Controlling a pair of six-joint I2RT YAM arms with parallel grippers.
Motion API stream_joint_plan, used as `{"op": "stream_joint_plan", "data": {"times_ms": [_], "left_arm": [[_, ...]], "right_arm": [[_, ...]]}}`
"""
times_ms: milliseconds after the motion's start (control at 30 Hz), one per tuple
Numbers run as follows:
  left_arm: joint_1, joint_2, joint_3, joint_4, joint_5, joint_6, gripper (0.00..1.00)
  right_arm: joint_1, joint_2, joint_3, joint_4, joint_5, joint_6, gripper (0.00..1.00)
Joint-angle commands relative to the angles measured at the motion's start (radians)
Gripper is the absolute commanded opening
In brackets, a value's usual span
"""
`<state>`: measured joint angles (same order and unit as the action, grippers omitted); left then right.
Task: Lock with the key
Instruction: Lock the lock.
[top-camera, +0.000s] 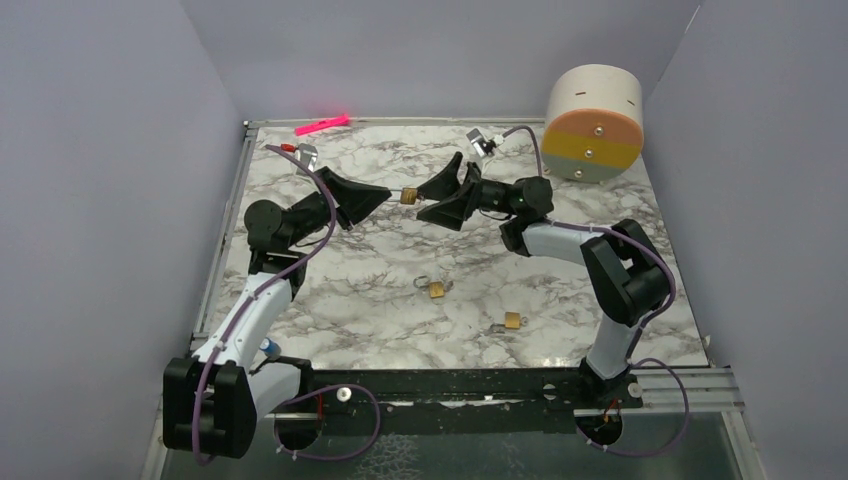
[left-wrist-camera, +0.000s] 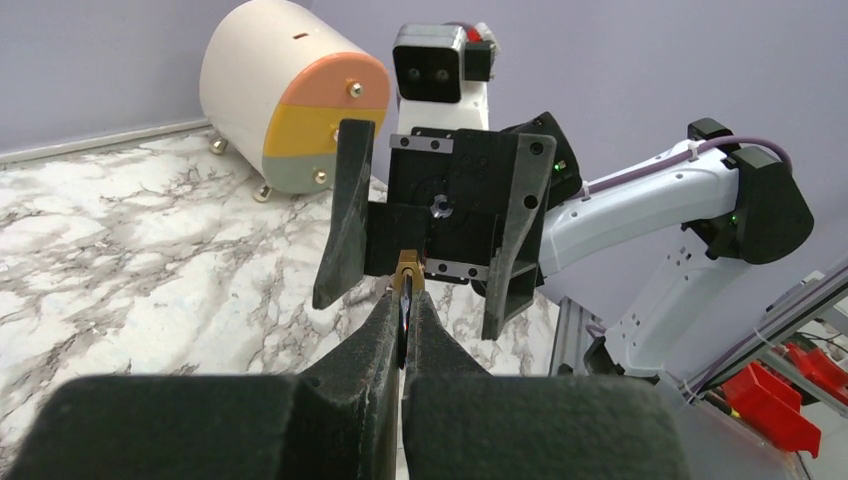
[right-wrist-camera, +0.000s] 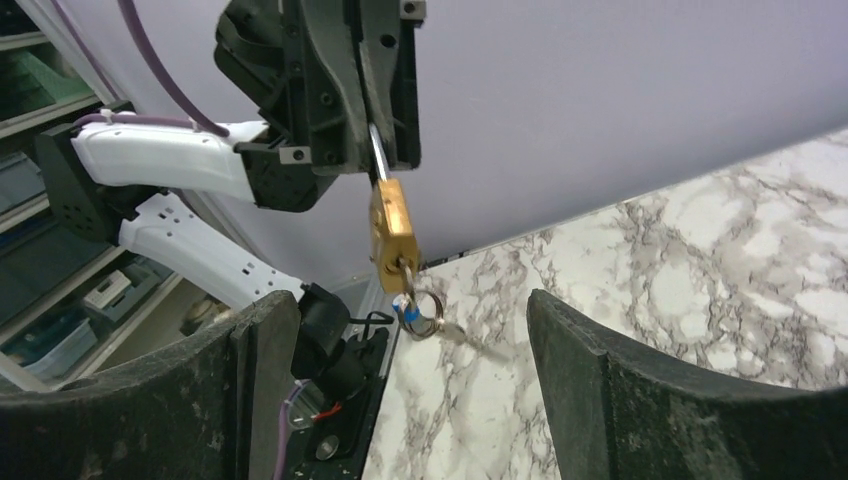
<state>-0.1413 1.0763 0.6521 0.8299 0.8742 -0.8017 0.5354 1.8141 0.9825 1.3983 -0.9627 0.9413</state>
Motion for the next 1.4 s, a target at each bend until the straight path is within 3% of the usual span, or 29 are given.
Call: {"op": "stream_joint_plan", "data": {"times_ms": [0, 267, 433, 500, 633, 900, 1033, 1167, 1367], "left_arm": [[-0.002, 0.011, -0.013, 0.056, -0.014, -0.002, 0.00], [-0.003, 0.015, -0.021, 0.069, -0.011, -0.005, 0.00], [-0.004, 0.009, -0.029, 0.069, -0.013, 0.001, 0.00], [-0.003, 0.008, -0.029, 0.069, -0.015, 0.005, 0.00], [-0.002, 0.005, -0.031, 0.070, -0.018, 0.012, 0.00], [-0.001, -0.005, -0.033, 0.069, -0.023, 0.012, 0.00], [-0.001, -0.010, -0.038, 0.069, -0.021, 0.009, 0.00], [-0.002, -0.011, -0.043, 0.069, -0.014, 0.009, 0.00], [-0.001, 0.003, -0.010, -0.006, 0.083, 0.050, 0.00]], "right_arm": [[0.022, -0.020, 0.054, 0.064, -0.030, -0.023, 0.87], [0.044, 0.013, 0.117, 0.029, -0.043, -0.032, 0.76], [0.052, 0.010, 0.135, -0.028, -0.040, -0.045, 0.45], [0.052, -0.005, 0.128, -0.068, -0.036, -0.068, 0.37], [0.053, -0.046, 0.107, -0.165, -0.023, -0.124, 0.37], [0.052, -0.055, 0.089, -0.175, -0.017, -0.127, 0.37], [0.052, -0.055, 0.097, -0.177, -0.022, -0.122, 0.25], [0.052, -0.059, 0.102, -0.198, -0.029, -0.127, 0.03], [0.053, -0.098, 0.089, -0.297, -0.046, -0.174, 0.01]]}}
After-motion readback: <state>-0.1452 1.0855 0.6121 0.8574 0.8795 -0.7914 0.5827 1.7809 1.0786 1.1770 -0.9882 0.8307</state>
